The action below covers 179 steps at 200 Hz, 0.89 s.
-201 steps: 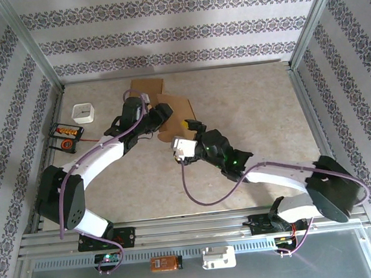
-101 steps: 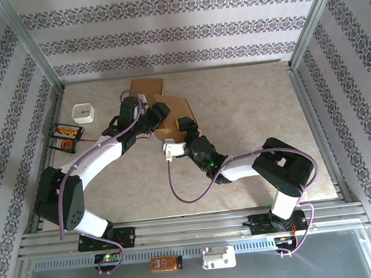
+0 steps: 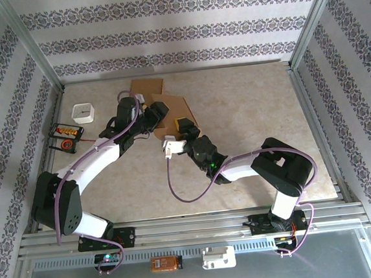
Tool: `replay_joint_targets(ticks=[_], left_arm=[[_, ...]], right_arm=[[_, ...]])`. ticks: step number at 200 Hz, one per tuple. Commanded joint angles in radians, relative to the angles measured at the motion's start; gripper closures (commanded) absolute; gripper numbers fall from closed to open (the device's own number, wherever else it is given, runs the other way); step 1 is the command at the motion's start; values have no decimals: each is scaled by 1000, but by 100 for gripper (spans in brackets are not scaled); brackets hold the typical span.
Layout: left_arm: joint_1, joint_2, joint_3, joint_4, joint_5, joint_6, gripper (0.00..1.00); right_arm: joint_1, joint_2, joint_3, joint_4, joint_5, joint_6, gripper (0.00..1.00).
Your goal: Fold the paper box
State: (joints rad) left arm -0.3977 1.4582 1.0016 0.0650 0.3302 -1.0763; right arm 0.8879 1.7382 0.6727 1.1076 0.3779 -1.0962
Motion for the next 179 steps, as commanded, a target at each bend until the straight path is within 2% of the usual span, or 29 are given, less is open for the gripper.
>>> replay_joint_targets(ticks=[1,25,46,58,87,107,129,147,179], left_arm=[[4,-79,-16,16,-28,44,37],[6,-121,-16,-14,-82,98,32],[10,-171,-6,-57,-133,200,27],[12,-206,9,-99,-165,306,24],[12,-308,13,-164,-208,643,19],[12,-401,-36,-145,-194,835,18],[12,-499,-83,-144,-143,995,16],[11,-562,-105,-179,-61,1135,14],[11,-616,-106,-341,291,1415,9]], right_arm=[[2,-52,-37,-66,-12,60,43],[-5,-154,-59,-200,-53,119,46],[-12,-263,-51,-413,-112,172,48],[-32,-341,-9,-652,-189,228,49],[-152,-431,213,-1286,-505,316,49],[-172,-398,396,-1632,-552,235,49],[-173,-309,614,-1935,-548,173,48],[-183,-203,798,-2158,-607,151,48],[-181,15,1049,-2410,-653,119,49]])
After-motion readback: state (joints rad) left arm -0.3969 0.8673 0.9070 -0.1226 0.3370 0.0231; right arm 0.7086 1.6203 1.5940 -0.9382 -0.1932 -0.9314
